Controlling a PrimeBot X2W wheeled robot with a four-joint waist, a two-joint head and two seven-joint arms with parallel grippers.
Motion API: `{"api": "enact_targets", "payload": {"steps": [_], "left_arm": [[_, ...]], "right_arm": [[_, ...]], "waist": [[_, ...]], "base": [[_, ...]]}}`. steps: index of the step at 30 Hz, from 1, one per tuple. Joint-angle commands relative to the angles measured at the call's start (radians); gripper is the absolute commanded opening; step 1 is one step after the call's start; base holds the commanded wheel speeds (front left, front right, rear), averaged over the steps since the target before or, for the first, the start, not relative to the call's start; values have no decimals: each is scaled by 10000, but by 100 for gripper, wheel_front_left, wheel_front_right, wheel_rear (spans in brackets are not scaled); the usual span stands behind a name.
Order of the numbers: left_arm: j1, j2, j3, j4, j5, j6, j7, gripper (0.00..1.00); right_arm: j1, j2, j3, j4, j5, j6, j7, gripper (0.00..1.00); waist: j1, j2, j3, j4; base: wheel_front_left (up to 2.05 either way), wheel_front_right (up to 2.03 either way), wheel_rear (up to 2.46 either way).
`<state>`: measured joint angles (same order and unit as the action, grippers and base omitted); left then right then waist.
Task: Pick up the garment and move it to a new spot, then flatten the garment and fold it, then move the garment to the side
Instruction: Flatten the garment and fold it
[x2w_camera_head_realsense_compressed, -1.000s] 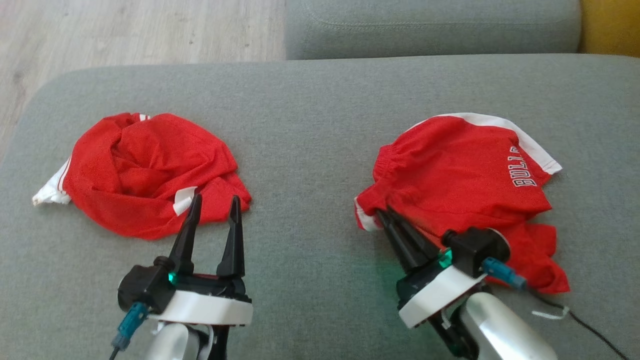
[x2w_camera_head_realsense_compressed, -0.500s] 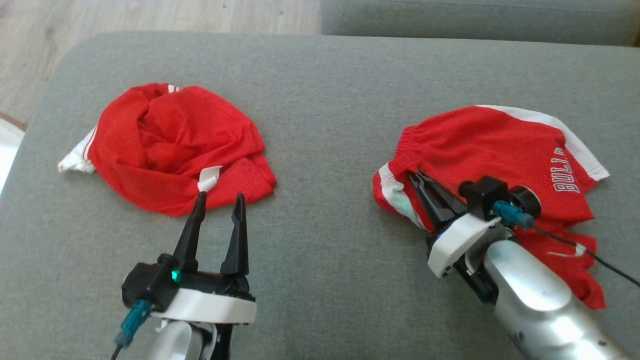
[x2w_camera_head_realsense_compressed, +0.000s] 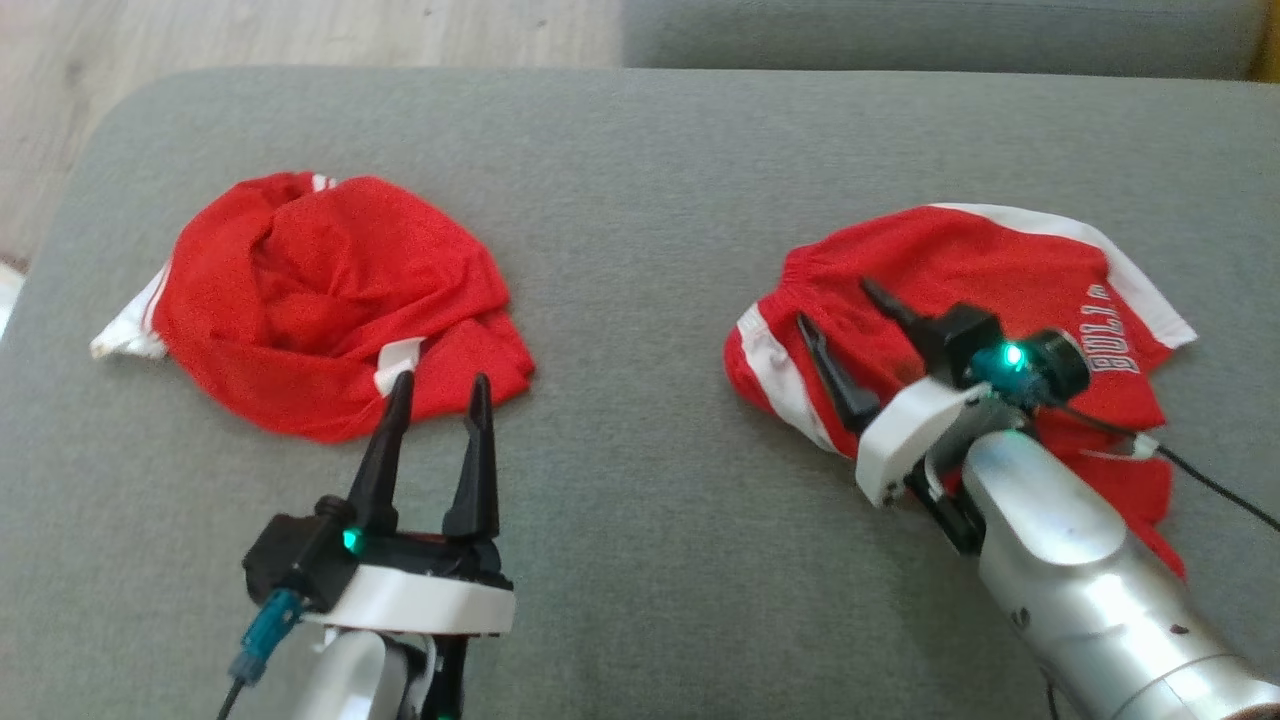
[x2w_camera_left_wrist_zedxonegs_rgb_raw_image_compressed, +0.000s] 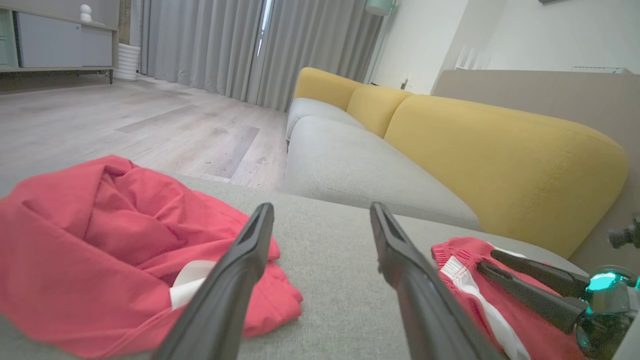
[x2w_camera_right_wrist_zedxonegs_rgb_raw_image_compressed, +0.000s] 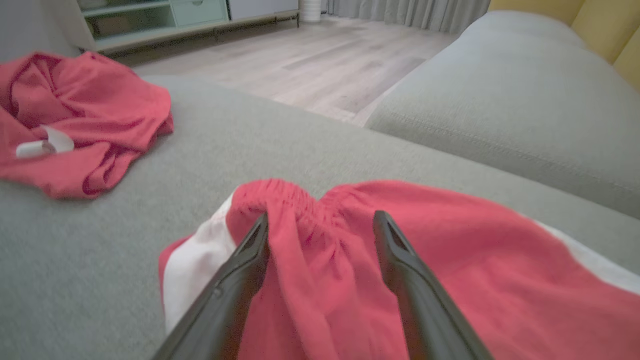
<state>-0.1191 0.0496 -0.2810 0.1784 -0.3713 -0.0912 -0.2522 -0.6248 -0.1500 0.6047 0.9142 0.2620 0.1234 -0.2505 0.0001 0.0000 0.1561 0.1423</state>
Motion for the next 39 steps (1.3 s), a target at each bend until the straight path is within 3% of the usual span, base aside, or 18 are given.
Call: {"api": "enact_targets", "payload": {"steps": [1, 15, 21, 30, 39], "left_arm": [[-293, 7, 421, -344, -26, 46, -95, 100], [73, 7, 914, -518, 39, -18, -95, 100], [184, 7, 880, -532, 26, -51, -95, 100], [188, 6, 785, -488, 103, -123, -95, 100], [83, 6, 573, -405, 93, -176, -95, 100]], "right_arm": [[-18, 158, -177, -595, -98, 73, -109, 100], [3572, 557, -3984, -4950, -524, 73, -111, 100], [5136, 924, -5261, -6013, -777, 73, -112, 100], [5568, 994, -5705, -6061, -576, 73, -112, 100], [4110, 997, -6078, -3862, -164, 73, 620, 100]], "waist": [[-1, 0, -112, -207], [-1, 0, -801, -1641], [-1, 0, -933, -1911], [-1, 0, -919, -1887], [-1, 0, -595, -1417]], "base": [[0, 0, 0], [0, 0, 0], [0, 0, 0], [0, 0, 0], [0, 0, 0]]}}
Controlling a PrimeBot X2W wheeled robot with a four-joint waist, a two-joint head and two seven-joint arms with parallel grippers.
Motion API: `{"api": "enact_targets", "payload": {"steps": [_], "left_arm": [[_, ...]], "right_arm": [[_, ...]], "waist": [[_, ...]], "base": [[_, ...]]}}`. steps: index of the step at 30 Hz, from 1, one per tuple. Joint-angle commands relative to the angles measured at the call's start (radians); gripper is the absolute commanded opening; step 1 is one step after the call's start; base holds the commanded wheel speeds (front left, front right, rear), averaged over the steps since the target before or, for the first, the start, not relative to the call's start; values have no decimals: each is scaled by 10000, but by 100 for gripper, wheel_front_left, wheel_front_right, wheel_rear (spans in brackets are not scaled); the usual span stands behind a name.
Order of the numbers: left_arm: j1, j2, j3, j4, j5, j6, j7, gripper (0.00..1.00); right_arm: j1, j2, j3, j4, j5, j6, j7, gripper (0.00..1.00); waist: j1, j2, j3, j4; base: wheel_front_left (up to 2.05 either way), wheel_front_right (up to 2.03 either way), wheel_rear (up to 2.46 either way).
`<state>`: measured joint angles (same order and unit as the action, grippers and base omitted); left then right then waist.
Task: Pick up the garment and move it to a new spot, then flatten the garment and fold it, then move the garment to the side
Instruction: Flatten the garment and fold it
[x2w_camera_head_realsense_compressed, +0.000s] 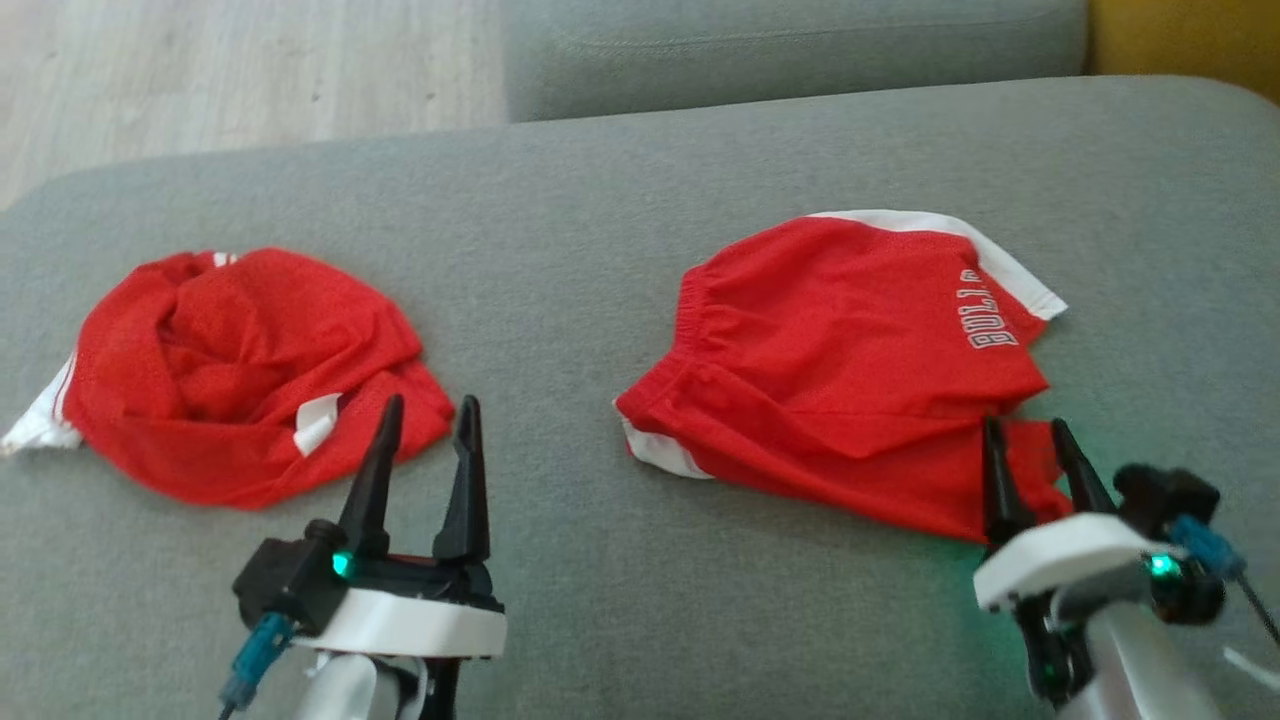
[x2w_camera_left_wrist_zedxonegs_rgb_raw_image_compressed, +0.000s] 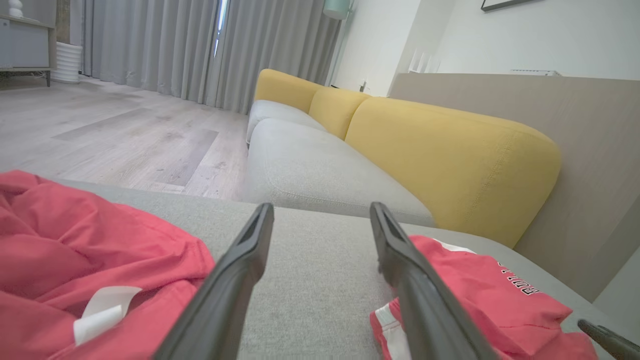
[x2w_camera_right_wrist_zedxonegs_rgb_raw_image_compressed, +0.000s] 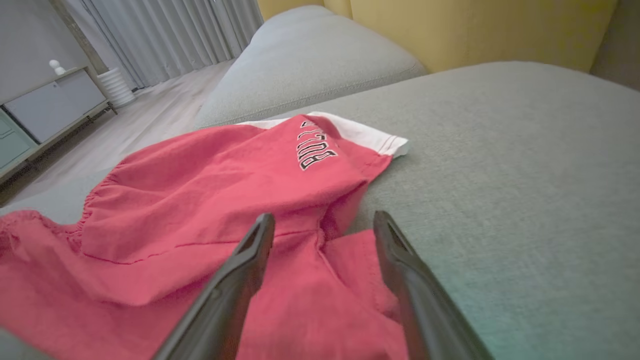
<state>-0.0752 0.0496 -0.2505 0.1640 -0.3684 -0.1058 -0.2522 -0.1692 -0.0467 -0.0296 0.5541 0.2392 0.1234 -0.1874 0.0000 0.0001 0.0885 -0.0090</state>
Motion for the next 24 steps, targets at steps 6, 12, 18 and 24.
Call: {"api": "enact_targets", "payload": {"steps": [6, 12, 18, 24], "left_arm": [[-451, 6, 140, -192, 45, -36, -95, 100], [-511, 6, 52, -161, 30, -26, -95, 100], [-605, 6, 12, -162, 6, -3, -95, 100], [-782, 6, -123, -214, -48, 3, -95, 100]], "right_arm": [[-1525, -36, 288, 1290, 834, 73, 386, 100], [-2475, -36, 320, 2061, 1174, 73, -111, 0], [-3200, -36, 347, 2159, 997, 73, -550, 0], [-4396, -102, -71, 2366, 562, 73, -467, 0]], "waist": [[0, -1, 291, 469], [0, -1, 423, 684], [0, -1, 525, 808], [0, -1, 818, 1032]], "base": [[0, 0, 0], [0, 0, 0], [0, 0, 0], [0, 0, 0]]}}
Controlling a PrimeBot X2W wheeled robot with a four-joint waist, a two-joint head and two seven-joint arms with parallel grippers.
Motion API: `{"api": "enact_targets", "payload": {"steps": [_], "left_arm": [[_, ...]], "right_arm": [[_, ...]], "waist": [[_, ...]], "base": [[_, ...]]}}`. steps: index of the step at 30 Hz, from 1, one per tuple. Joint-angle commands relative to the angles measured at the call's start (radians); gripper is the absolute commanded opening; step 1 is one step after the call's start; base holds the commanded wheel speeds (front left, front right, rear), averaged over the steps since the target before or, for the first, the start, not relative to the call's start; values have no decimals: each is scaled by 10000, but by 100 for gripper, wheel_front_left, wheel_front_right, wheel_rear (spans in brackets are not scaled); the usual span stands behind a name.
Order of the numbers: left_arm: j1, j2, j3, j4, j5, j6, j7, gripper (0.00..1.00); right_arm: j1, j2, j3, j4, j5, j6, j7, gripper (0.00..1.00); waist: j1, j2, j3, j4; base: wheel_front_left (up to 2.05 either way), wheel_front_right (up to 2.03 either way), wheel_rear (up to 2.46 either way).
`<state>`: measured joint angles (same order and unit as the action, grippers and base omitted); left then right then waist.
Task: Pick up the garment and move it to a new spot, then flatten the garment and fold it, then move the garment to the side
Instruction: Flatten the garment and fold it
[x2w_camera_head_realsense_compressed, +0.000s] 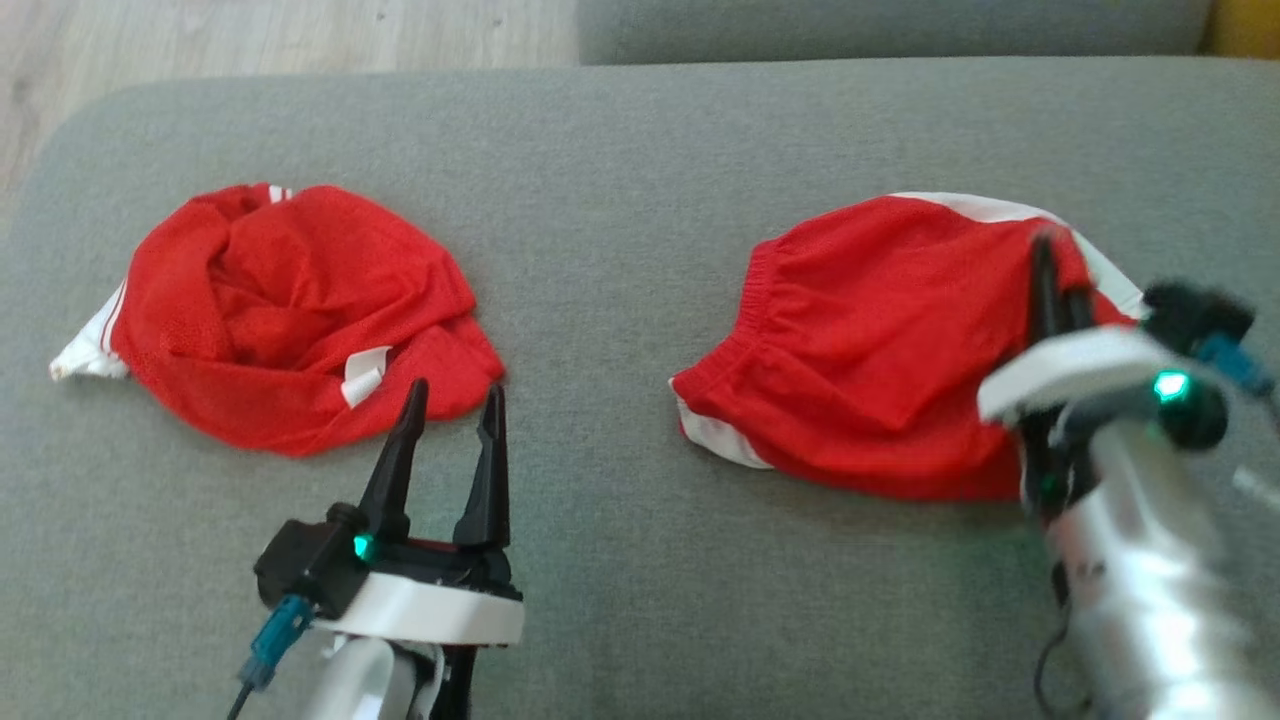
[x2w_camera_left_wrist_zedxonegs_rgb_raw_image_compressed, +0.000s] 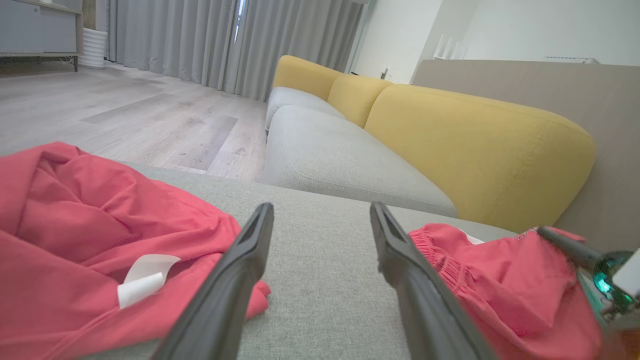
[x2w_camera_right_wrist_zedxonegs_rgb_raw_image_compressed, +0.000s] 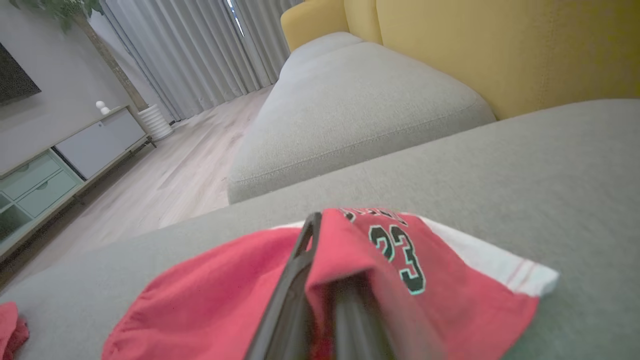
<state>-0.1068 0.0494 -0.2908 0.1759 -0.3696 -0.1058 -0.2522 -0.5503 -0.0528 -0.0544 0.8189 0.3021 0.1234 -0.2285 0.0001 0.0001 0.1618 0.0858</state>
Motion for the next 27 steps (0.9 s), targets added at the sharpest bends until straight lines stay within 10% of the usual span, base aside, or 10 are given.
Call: {"api": "enact_targets", "payload": {"steps": [1, 19, 20, 27], "left_arm": [[-501, 8, 240, -334, -58, 9, -95, 100], [-1089, 8, -350, -498, -532, 163, -95, 100], [-1103, 8, -357, -509, -546, 173, -95, 100], [-1111, 8, -197, -541, -592, 248, -95, 100]], "right_arm": [[-852, -65, 24, -194, -76, 73, 43, 0], [-4289, -1847, -1320, 2705, -2417, 73, 708, 0], [-4367, -1935, -1264, 2869, -2649, 73, 692, 100], [-4456, -1868, -1062, 3600, -3280, 73, 322, 100]], "waist": [[-1, -1, 148, 151], [-1, -1, 1293, 1631], [-1, -1, 1309, 1654], [-1, -1, 1001, 1323]], "base": [[0, 0, 0], [0, 0, 0], [0, 0, 0], [0, 0, 0]]}}
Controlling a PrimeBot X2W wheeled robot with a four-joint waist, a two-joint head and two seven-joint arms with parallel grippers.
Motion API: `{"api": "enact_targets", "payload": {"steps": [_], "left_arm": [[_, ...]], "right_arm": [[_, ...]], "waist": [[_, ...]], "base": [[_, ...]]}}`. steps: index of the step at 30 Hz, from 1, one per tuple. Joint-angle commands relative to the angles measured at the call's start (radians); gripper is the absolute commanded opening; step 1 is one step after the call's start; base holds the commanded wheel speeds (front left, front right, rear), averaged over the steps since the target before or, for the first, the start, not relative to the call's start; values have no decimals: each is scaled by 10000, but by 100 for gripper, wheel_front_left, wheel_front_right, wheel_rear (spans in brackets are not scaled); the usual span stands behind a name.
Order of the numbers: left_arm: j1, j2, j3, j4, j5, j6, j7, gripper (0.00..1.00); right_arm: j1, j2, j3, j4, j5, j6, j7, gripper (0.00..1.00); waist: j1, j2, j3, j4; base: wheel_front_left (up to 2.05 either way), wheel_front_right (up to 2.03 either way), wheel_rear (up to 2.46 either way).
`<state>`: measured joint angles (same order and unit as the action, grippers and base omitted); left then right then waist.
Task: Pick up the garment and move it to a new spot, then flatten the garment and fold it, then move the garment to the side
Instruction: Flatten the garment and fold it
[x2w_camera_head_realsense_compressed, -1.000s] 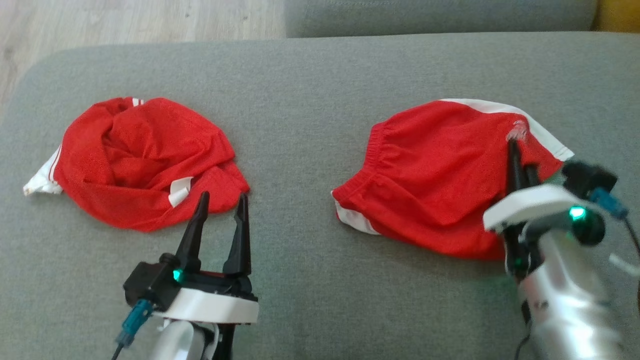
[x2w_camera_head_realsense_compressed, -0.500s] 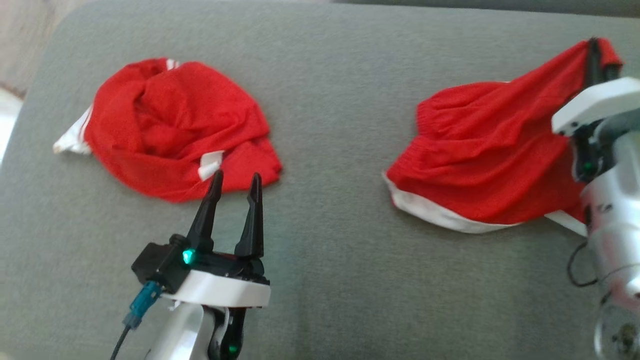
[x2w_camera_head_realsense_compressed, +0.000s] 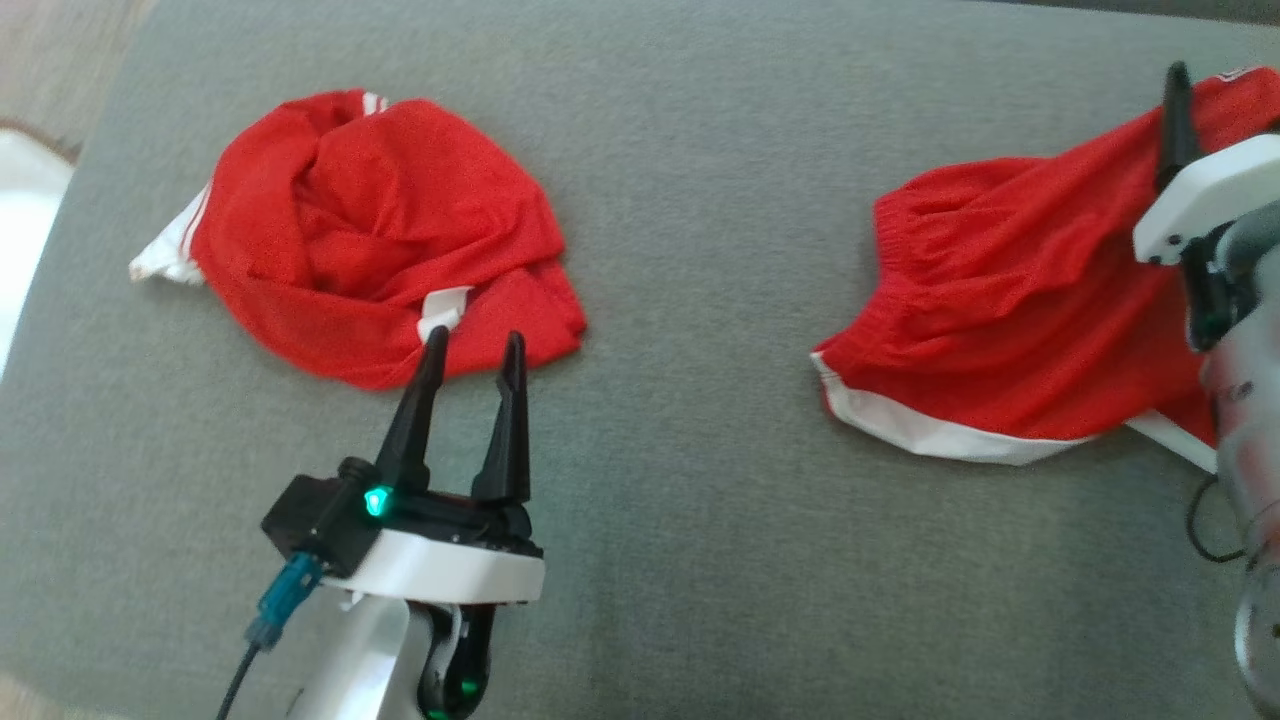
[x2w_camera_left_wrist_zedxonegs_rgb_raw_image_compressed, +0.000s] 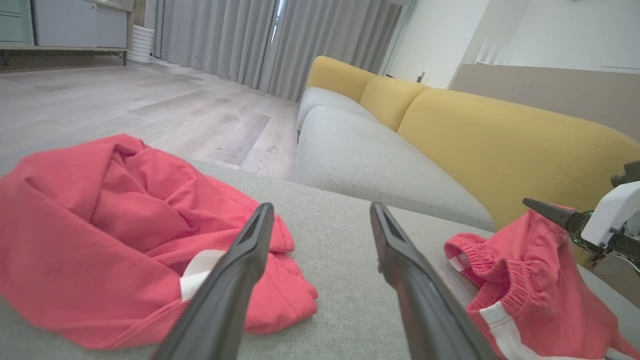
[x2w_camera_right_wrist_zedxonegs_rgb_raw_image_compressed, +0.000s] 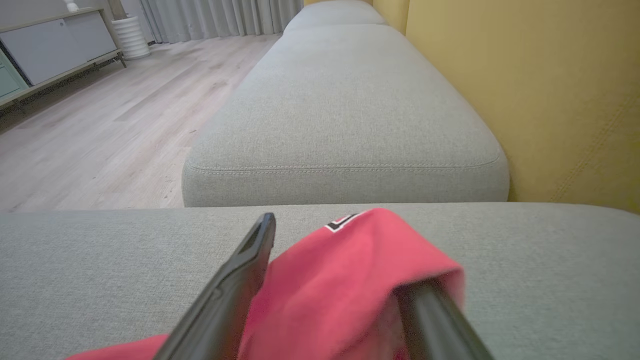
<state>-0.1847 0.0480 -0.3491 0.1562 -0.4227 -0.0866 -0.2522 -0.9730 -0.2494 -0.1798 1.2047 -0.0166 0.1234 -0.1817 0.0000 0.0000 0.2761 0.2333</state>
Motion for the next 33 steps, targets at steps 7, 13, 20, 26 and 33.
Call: {"api": "enact_targets", "payload": {"steps": [7, 13, 20, 26, 33], "left_arm": [[-149, 22, 767, -335, 66, 5, -95, 100], [137, 22, 981, -322, 148, -38, -95, 100], [623, 22, 1282, -358, 183, -29, -95, 100], [861, 22, 1386, -376, 243, -77, -95, 100], [1084, 22, 1438, -221, 393, -177, -95, 100]], "right_arm": [[637, 597, 545, -543, -248, 73, -717, 100], [1814, 1217, 780, -1139, 277, 73, -790, 100], [3670, 1716, 1362, -3233, 996, 73, -798, 100], [5733, 1935, 1710, -5883, 1406, 73, -799, 100], [8210, 1987, 2251, -8491, 2121, 73, -800, 100]], "waist": [[0, 0, -867, -1030], [0, 0, -1531, -1721], [0, 0, -2152, -2398], [0, 0, -2414, -2760], [0, 0, -2565, -3040]], "base": [[0, 0, 0], [0, 0, 0], [0, 0, 0], [0, 0, 0], [0, 0, 0]]}}
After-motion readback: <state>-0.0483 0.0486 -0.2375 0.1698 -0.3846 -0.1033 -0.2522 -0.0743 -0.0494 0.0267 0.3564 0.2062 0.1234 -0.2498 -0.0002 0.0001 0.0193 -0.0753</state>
